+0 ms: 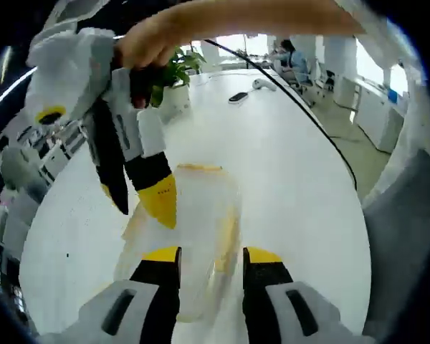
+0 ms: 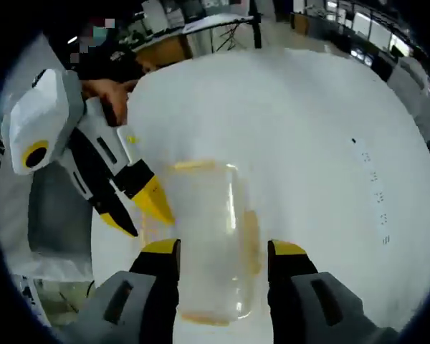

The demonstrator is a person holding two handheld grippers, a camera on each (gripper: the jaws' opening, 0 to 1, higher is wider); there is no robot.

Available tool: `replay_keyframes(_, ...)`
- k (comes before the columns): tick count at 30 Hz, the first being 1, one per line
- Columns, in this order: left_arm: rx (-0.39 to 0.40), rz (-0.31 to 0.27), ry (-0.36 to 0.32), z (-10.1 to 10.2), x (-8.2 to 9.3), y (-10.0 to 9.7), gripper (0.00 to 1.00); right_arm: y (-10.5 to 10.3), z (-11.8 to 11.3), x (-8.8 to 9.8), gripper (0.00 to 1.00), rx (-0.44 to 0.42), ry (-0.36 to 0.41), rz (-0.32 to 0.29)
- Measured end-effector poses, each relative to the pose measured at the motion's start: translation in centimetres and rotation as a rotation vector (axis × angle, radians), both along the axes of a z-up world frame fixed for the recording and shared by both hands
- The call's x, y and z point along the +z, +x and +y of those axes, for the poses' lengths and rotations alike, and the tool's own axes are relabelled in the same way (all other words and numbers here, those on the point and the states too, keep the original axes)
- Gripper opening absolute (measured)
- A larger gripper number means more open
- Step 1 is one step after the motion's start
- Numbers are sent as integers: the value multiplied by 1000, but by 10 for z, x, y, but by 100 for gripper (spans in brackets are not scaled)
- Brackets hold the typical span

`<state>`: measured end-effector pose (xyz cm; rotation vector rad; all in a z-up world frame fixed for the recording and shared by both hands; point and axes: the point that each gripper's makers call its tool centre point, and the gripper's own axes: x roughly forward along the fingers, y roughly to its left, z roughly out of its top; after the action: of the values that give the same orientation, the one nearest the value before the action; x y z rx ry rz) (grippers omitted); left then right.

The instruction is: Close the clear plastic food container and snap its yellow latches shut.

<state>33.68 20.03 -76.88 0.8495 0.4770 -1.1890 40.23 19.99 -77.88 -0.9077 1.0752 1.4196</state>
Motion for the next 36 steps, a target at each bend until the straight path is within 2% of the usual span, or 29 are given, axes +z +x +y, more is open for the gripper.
replay_keyframes(1,-1,-17,-6,-2,0,3,28,-6,8,4,43,-38,34,62)
replay_keyframes(2,4,-7,-16,-3,0,3,27,2,11,4,41,-77,37,33)
replay_keyframes(6,32,16,-46,-3,1,12,26,5,13,1,42,-32,-9,46)
replay_keyframes(7,24,10,-44,-3,0,11,26,4,13,1,42,-26,-20,48)
replay_keyframes(9,-26,-44,-16,-4,-1,13,27,3,12,1,42,-19,-44,49)
replay_keyframes(10,-65,-88,6,-4,-3,14,28,2,12,0,43,-4,-59,52)
replay_keyframes(11,-74,-105,18,-5,-4,14,29,0,12,-1,45,9,-63,56)
replay_keyframes(12,-67,-112,29,-4,-5,14,29,-2,13,-2,46,20,-58,63)
replay_keyframes(14,-52,-98,24,-5,-4,14,29,-4,13,-4,50,-21,-66,98)
replay_keyframes(17,-57,-104,25,-5,-4,14,29,-9,12,-5,52,-17,-80,110)
replay_keyframes(26,-71,-123,38,-5,-5,13,26,-3,9,-5,50,-18,-59,115)
replay_keyframes(32,-67,-139,45,-5,-6,13,23,-4,6,-5,49,-16,-82,110)
replay_keyframes(33,-161,-164,45,-16,-8,9,24,-4,4,-5,49,-21,-99,106)
replay_keyframes(34,-89,-170,43,-12,-6,11,23,-5,5,-5,49,-16,-92,110)
replay_keyframes(36,-94,-176,45,-9,-5,12,24,-10,5,-4,49,-19,-93,108)
